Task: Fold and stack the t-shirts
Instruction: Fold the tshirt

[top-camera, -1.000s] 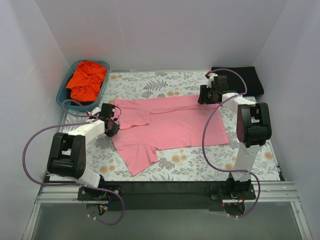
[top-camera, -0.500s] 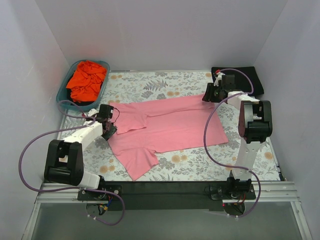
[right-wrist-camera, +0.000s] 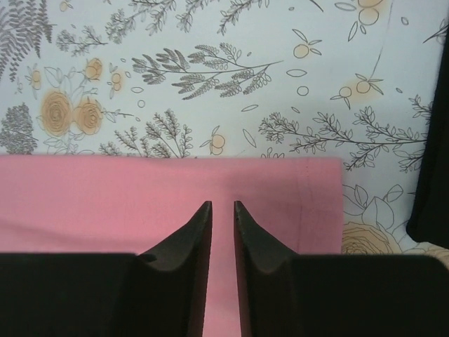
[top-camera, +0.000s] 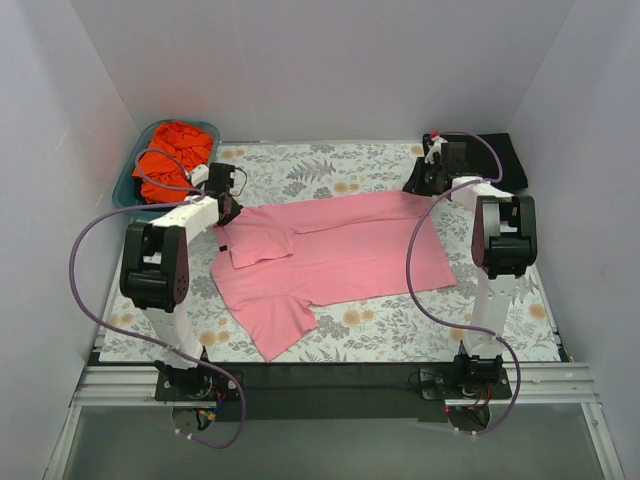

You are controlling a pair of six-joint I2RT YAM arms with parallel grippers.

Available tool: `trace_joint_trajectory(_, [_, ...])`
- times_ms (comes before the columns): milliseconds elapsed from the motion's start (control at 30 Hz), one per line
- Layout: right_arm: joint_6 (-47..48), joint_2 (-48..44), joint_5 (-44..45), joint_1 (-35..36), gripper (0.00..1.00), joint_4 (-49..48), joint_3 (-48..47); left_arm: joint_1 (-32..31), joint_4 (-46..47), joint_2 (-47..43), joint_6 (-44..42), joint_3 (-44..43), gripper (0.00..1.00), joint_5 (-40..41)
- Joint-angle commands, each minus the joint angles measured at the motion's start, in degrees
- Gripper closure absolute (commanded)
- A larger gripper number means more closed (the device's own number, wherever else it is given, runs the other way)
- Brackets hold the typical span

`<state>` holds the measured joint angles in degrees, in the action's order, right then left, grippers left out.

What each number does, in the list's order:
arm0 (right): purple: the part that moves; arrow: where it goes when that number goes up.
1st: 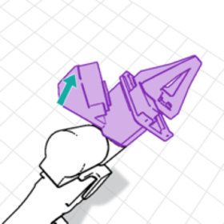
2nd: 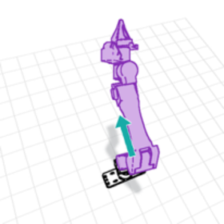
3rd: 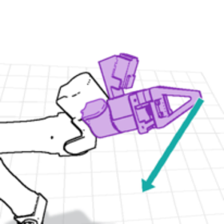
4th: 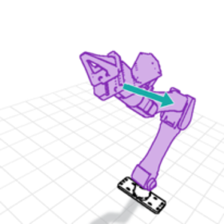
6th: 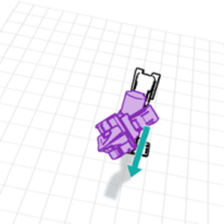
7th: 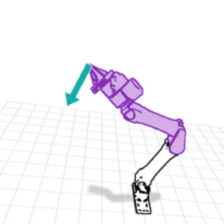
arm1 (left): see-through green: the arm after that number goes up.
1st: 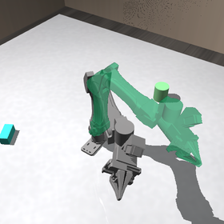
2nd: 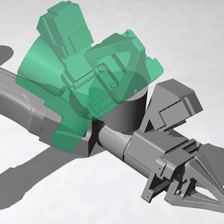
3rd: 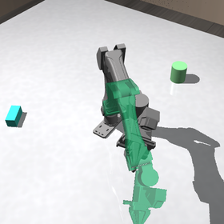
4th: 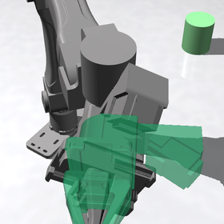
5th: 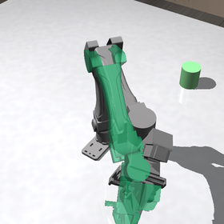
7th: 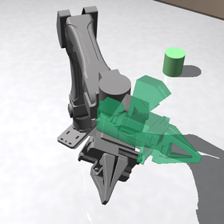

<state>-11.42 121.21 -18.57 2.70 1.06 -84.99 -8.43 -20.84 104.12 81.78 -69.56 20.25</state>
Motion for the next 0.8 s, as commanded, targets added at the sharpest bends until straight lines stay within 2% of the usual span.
trace_joint_trajectory(0, [-1.3,2.4,-1.7,-0.5,0.77,-2.5,-2.7,0.5,2.1,3.1,-4.1,-3.8,0.88,1.4])
trace_joint_trajectory(133, [-3.0,4.4,-0.3,-1.5,0.83,-2.6,-3.3,1.3,2.8,7.8,-5.0,-5.8,0.9,3.2])
trace_joint_trajectory(533, [-14.0,8.5,0.2,-9.0,0.83,-1.9,-2.5,4.5,-3.1,13.2,0.6,-5.8,0.95,3.0])
trace_joint_trajectory(633, [-13.6,8.7,-1.6,-9.2,0.83,-1.9,-3.0,4.4,-2.9,13.6,0.6,-6.8,0.94,0.9])
trace_joint_trajectory(667, [-13.4,8.7,-2.3,-9.2,0.82,-1.9,-3.8,4.4,-2.3,13.5,0.0,-7.3,0.89,0.3])
trace_joint_trajectory(767, [-12.3,8.0,-5.2,-9.2,0.82,-1.9,-5.2,4.4,-0.4,12.6,-1.9,-8.7,0.84,-1.5])
